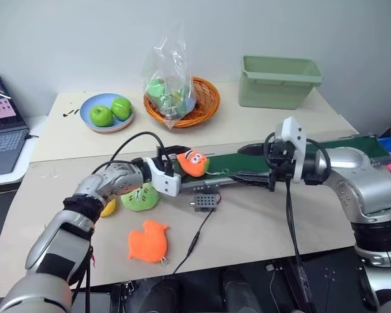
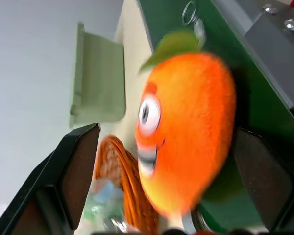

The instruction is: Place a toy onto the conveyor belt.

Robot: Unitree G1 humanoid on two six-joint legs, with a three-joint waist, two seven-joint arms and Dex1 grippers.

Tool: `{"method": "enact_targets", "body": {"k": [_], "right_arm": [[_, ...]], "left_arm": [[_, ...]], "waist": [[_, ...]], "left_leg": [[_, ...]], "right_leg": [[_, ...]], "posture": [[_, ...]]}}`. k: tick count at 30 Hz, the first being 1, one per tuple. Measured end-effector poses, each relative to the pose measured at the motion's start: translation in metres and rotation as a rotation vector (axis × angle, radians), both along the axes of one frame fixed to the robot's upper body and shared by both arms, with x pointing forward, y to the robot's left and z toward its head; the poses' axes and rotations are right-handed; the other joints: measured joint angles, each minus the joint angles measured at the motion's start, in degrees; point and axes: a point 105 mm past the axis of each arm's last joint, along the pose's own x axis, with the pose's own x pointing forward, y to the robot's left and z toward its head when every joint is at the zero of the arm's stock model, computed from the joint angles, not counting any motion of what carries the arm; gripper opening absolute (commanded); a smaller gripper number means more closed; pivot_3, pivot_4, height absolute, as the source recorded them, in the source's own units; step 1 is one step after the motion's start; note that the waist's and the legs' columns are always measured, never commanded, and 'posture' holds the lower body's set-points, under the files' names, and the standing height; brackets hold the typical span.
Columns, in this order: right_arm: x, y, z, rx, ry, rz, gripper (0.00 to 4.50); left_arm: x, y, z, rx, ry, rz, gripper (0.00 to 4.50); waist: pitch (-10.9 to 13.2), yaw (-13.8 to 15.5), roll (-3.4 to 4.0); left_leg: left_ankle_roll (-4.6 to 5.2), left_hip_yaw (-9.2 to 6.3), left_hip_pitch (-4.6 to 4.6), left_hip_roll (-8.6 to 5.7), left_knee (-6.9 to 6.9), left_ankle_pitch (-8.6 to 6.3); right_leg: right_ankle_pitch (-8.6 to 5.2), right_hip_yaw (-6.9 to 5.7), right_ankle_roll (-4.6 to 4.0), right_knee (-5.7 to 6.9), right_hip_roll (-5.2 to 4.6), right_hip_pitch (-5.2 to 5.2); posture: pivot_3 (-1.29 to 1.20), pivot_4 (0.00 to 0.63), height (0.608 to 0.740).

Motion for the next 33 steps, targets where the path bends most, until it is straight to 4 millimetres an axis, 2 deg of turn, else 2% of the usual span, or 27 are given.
{"method": "enact_targets", "body": {"k": [4,9,15,17,19,21,24,27,30,33], "right_arm": [[0.003,0.001,-0.002,-0.002,0.006,0.008,4.50],[0.007,0.003,-0.002,-0.008,-0.003,0.026,4.50],[0.012,0.004,0.000,-0.013,-0.004,0.048,4.50],[0.014,0.004,0.001,-0.020,-0.008,0.056,4.50],[0.016,0.004,0.001,-0.027,-0.006,0.059,4.50],[0.017,0.004,0.002,-0.028,-0.006,0.067,4.50],[0.017,0.004,0.002,-0.030,-0.007,0.075,4.50],[0.019,0.003,0.001,-0.038,-0.005,0.075,4.50],[0.021,0.002,0.000,-0.040,0.000,0.072,4.50],[0.021,0.004,0.002,-0.036,-0.006,0.079,4.50]], "left_arm": [[-0.010,0.006,0.010,-0.123,0.118,0.013,4.41],[-0.017,0.019,0.034,-0.266,0.230,0.057,4.41],[-0.028,0.030,0.035,-0.514,0.578,0.137,4.41],[-0.030,0.040,0.038,-0.653,0.719,0.185,4.41],[-0.032,0.051,0.040,-0.717,0.796,0.230,4.41],[-0.038,0.059,0.042,-0.748,0.853,0.259,4.41],[-0.049,0.060,0.043,-0.793,0.925,0.263,4.41],[-0.059,0.064,0.052,-0.872,0.982,0.252,4.41],[-0.064,0.075,0.064,-0.954,0.991,0.257,4.41],[-0.068,0.083,0.065,-1.000,1.003,0.275,4.41]], "waist": [[0.0,0.0,0.00],[0.0,0.0,0.00],[0.0,-0.2,0.01],[0.0,-0.4,0.00],[0.0,-0.5,0.00],[0.0,-0.7,0.01],[0.0,-0.6,0.00],[0.0,-0.5,0.00],[0.0,-0.6,0.01],[0.0,-0.6,0.01]], "left_leg": [[0.03,0.01,-0.02,0.00,0.05,-0.02],[0.05,0.01,0.00,0.00,0.08,-0.03],[0.06,0.01,0.00,0.01,0.10,-0.04],[0.06,0.00,0.02,0.04,0.10,-0.04],[0.04,0.00,0.03,0.04,0.10,-0.03],[0.02,0.00,0.04,0.04,0.10,-0.02],[0.01,0.00,0.03,0.04,0.10,-0.02],[-0.01,-0.01,0.04,0.05,0.10,-0.01],[-0.03,0.00,0.08,0.05,0.10,0.00],[-0.04,0.01,0.11,0.05,0.10,0.01]], "right_leg": [[0.00,-0.02,0.00,0.00,-0.03,-0.01],[0.00,-0.01,0.00,0.04,-0.01,0.00],[0.00,-0.01,0.00,0.06,0.01,-0.01],[-0.01,-0.01,0.00,0.07,0.04,-0.01],[-0.01,-0.01,0.00,0.08,0.05,0.00],[-0.01,-0.01,0.00,0.07,0.05,0.00],[-0.01,0.00,-0.01,0.03,0.03,0.01],[-0.01,0.00,-0.01,0.04,0.04,0.00],[-0.01,0.01,-0.02,0.02,0.04,0.00],[-0.01,0.01,-0.02,0.01,0.04,0.00]], "posture": [[0.00,0.150,0.740],[0.00,0.150,0.740],[0.00,0.150,0.740],[0.00,0.150,0.740],[0.00,0.150,0.740],[0.00,0.150,0.740],[0.00,0.150,0.740],[0.00,0.150,0.740],[0.00,0.150,0.740],[0.00,0.150,0.740]]}}
